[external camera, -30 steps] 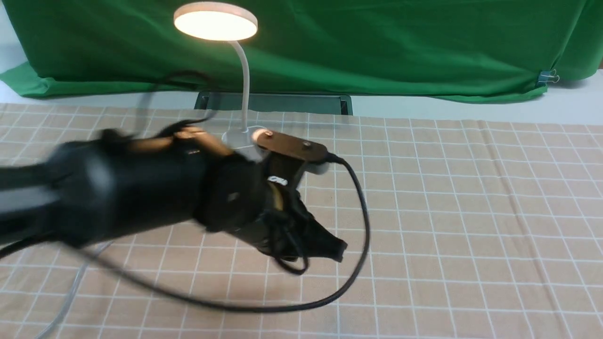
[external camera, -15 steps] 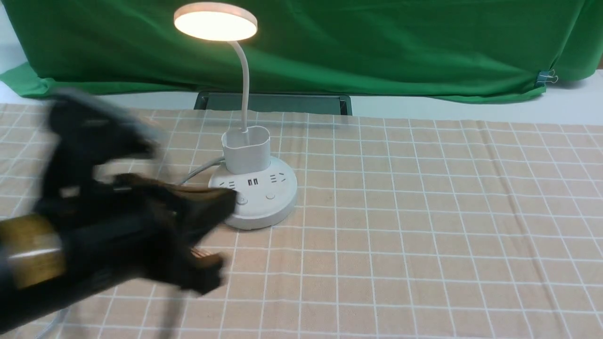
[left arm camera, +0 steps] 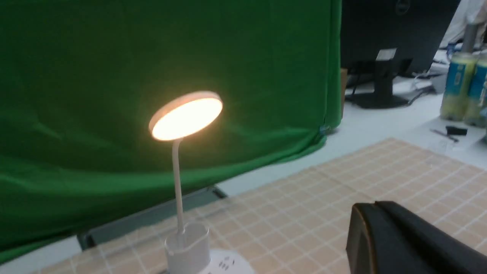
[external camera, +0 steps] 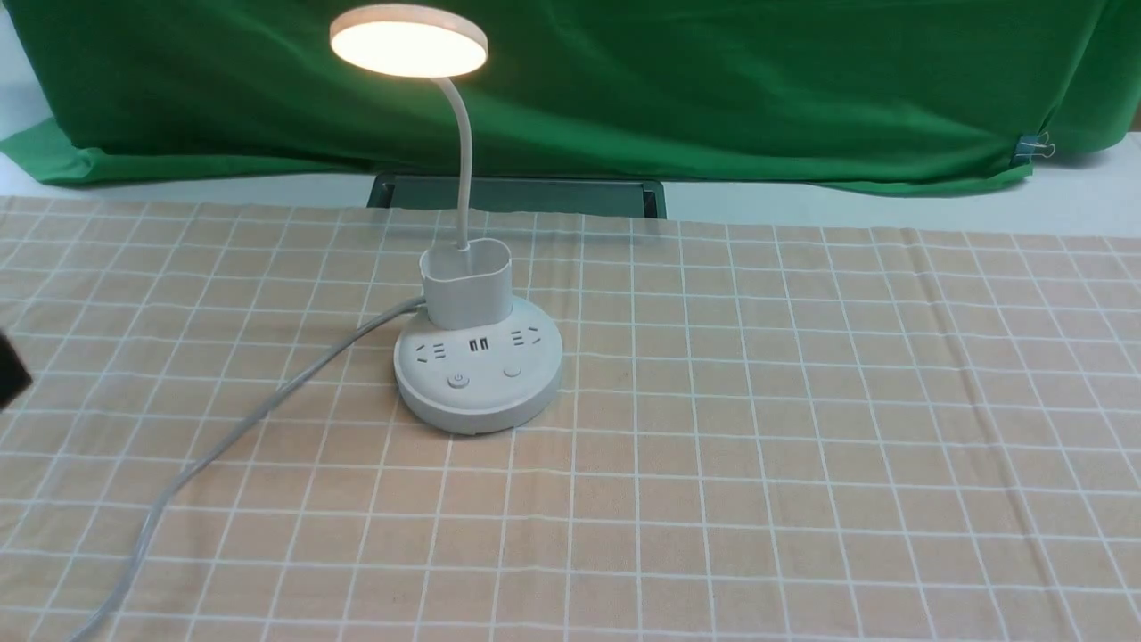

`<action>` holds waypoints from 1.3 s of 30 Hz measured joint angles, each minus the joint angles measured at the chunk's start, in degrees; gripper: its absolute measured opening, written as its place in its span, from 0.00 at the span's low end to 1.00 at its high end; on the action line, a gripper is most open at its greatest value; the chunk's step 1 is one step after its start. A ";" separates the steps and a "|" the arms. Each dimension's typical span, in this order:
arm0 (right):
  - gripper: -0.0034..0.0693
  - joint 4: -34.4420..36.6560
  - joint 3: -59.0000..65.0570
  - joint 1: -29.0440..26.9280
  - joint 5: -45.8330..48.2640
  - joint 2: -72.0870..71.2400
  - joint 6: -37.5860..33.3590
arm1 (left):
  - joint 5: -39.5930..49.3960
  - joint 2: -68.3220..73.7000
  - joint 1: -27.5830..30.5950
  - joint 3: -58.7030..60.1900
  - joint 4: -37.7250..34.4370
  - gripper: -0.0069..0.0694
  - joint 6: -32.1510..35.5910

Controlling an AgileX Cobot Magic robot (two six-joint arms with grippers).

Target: Turn on the table lamp on the light coffee tablecloth with your hand.

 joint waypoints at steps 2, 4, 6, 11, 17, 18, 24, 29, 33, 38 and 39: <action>0.38 0.00 0.00 0.00 0.00 0.00 0.00 | 2.12 -0.22 0.00 0.05 -0.68 0.09 0.00; 0.38 0.00 0.00 0.00 0.00 0.00 0.00 | 3.68 -0.22 0.00 0.16 -1.06 0.09 0.00; 0.38 0.00 0.00 0.00 0.00 0.00 0.00 | 4.46 -0.22 0.00 0.36 -1.11 0.09 0.00; 0.38 0.00 0.00 0.00 0.00 0.00 0.00 | 4.64 -0.22 0.00 0.36 -1.27 0.09 0.00; 0.38 0.00 0.00 0.00 0.00 0.00 0.00 | 3.70 -0.37 0.00 0.91 8.43 0.09 6.53; 0.38 0.00 0.00 0.00 0.00 0.00 0.00 | 1.13 -0.71 0.00 2.04 10.46 0.09 6.78; 0.38 0.00 0.00 0.00 0.00 0.00 0.00 | -20.39 -4.41 7.82 14.21 11.83 0.09 6.83; 0.38 0.00 0.00 0.00 0.00 0.00 0.00 | -35.69 -10.01 21.26 24.62 1.94 0.09 6.83; 0.38 0.00 0.00 0.00 0.00 0.00 0.00 | -40.13 -14.57 34.84 32.80 -6.06 0.09 6.61; 0.38 0.00 0.00 0.00 0.00 0.00 0.00 | -34.26 -15.17 41.55 35.20 -10.47 0.09 6.43; 0.38 0.00 0.00 0.00 0.00 0.00 0.00 | -30.82 -15.22 41.98 35.27 -10.86 0.09 6.30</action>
